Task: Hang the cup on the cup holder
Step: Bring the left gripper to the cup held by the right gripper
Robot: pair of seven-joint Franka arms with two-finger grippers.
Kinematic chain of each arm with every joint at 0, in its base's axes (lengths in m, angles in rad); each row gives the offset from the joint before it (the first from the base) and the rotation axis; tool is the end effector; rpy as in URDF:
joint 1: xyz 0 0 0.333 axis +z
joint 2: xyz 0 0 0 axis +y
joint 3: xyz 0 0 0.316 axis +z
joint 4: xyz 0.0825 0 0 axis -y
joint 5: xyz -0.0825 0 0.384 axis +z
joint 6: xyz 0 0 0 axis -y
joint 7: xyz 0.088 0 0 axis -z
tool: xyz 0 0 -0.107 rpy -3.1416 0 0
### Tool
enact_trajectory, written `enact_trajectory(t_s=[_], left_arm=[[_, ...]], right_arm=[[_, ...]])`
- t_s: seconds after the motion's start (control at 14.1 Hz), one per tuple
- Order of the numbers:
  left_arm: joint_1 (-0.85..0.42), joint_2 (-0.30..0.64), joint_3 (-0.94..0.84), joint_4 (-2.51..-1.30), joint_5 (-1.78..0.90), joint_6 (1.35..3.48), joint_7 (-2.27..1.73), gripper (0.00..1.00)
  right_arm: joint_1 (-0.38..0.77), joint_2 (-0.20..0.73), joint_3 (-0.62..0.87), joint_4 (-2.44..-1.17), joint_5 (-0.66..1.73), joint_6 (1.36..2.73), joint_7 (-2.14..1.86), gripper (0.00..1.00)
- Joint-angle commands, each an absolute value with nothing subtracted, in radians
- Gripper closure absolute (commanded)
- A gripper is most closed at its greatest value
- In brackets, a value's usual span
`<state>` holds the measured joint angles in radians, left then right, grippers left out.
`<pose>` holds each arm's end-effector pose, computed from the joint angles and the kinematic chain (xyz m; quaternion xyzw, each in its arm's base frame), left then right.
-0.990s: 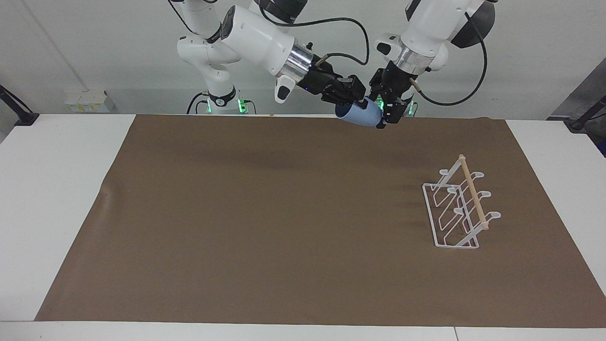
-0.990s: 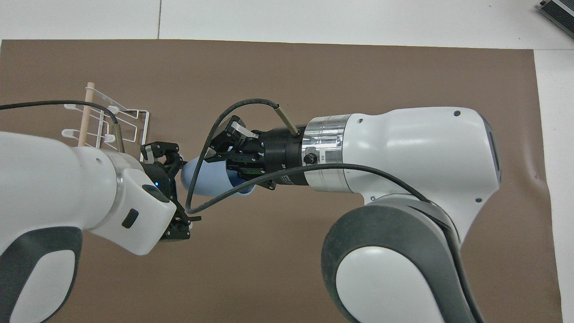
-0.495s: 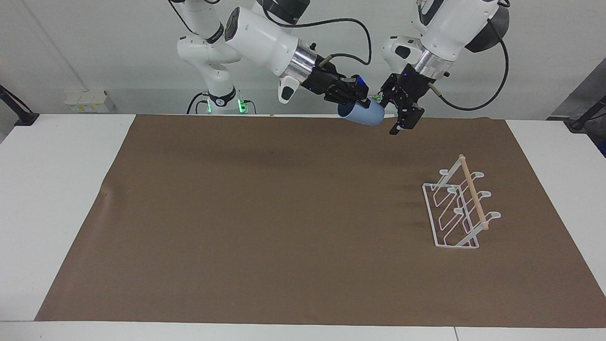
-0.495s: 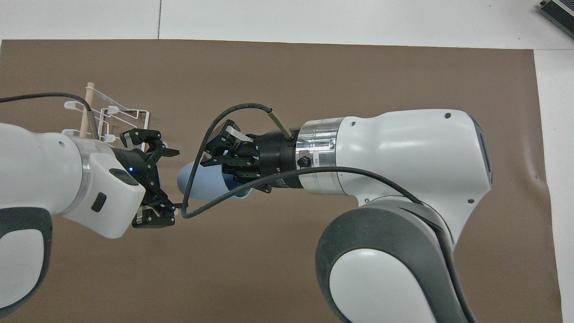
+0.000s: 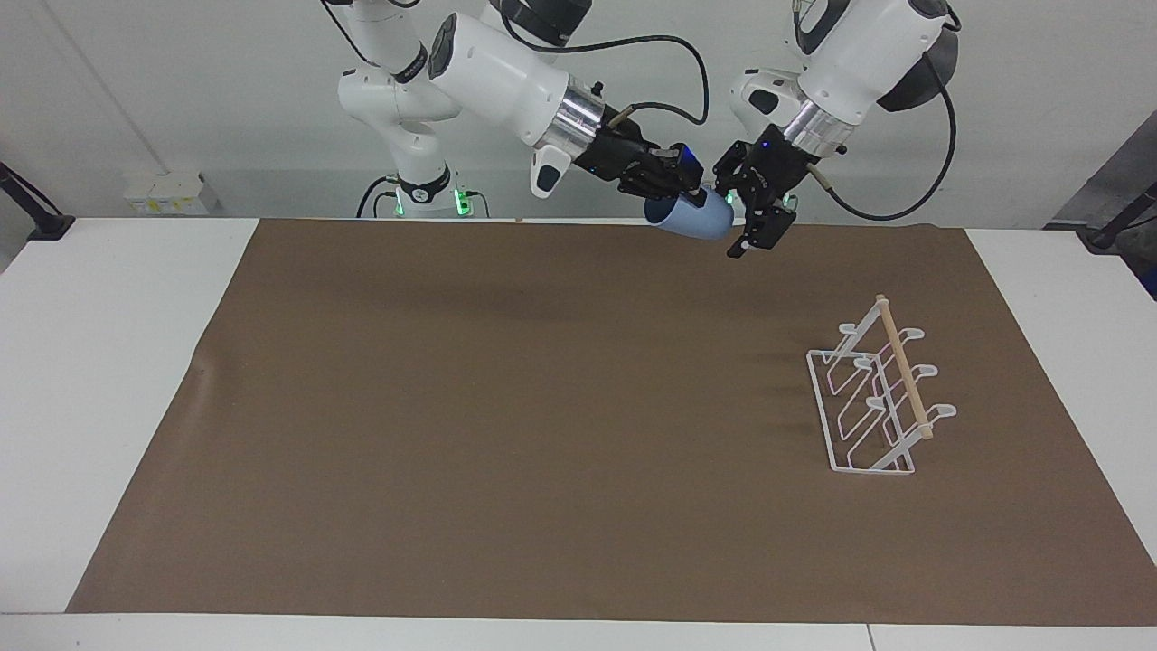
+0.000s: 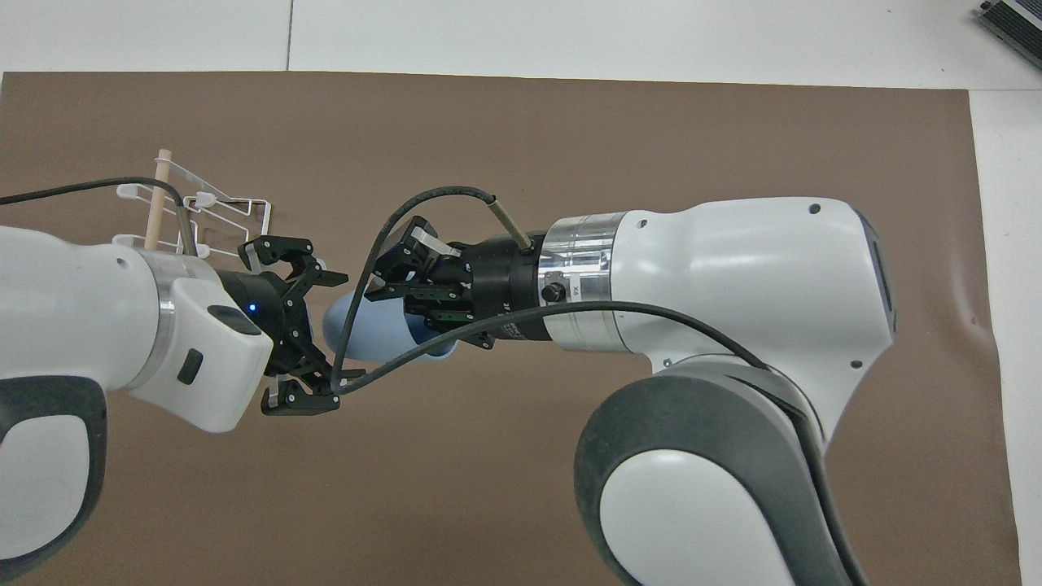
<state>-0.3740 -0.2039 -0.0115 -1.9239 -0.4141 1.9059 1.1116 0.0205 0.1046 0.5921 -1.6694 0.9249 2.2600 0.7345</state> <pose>0.4670 -0.2214 0.6007 0.7477 -0.6272 0.1554 0.1532 0.5158 0.3668 0.6109 -0.8408 0.2481 0.0972 0.4712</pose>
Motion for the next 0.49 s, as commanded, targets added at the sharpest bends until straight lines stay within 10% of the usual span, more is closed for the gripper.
enact_trajectory(t_s=[0.0,0.42], left_arm=[[-0.379,-0.23,-0.012,-1.953,-0.449,1.931,1.123,0.0],[-0.38,-0.227,-0.04,-1.944,-0.534,1.93,1.089,0.0]], right_arm=[[0.012,0.114,0.598,-1.651,0.936,2.263,0.75,1.0],[0.008,0.114,0.598,-1.644,0.936,2.26,0.75,1.0]])
